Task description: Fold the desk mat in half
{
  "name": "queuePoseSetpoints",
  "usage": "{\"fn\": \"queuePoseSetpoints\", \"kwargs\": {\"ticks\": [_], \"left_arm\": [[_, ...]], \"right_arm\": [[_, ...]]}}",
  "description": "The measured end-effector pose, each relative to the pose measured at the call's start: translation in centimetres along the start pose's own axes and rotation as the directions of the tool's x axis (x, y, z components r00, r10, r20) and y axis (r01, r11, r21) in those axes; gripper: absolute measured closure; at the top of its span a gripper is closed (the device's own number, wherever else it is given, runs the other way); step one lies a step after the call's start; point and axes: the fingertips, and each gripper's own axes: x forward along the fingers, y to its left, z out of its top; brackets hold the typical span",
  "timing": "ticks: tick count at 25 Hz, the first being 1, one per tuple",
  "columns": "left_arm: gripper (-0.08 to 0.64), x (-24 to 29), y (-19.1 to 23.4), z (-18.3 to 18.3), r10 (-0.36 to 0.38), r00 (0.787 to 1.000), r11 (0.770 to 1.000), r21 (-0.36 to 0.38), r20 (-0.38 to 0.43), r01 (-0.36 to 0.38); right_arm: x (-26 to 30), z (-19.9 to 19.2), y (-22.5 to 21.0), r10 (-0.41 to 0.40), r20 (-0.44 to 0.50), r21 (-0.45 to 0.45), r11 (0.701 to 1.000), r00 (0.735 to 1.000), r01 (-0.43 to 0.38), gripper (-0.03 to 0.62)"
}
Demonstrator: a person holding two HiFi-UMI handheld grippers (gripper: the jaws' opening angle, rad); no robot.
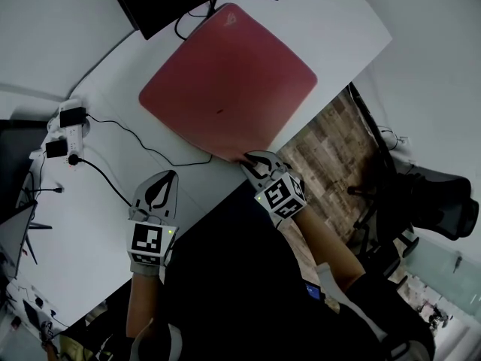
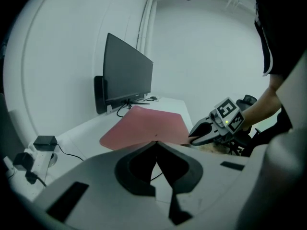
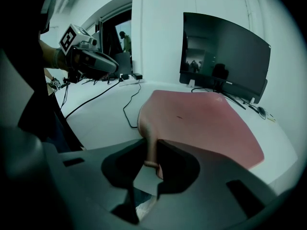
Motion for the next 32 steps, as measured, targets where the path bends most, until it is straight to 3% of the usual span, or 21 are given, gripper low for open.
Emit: {"fn": "queuePoseSetpoints", "kwargs": {"ticks": [13, 32], "left_arm": [[0.558, 3.7, 1.1, 3.1, 0.004, 1.0, 1.0, -0.009, 0.012, -0.004], [0.558, 10.7, 3.8, 6.6, 0.063, 0.998, 0.995, -0.082, 0.027, -0.061]], "right_arm": [[-2.4, 5.7, -5.6, -0.029, 0.063, -0.037, 0.999, 0.998, 0.031, 0.52], [-1.8, 11.7, -16.4, -0.044, 0.11, -0.081, 0.995, 0.993, 0.053, 0.529]]}}
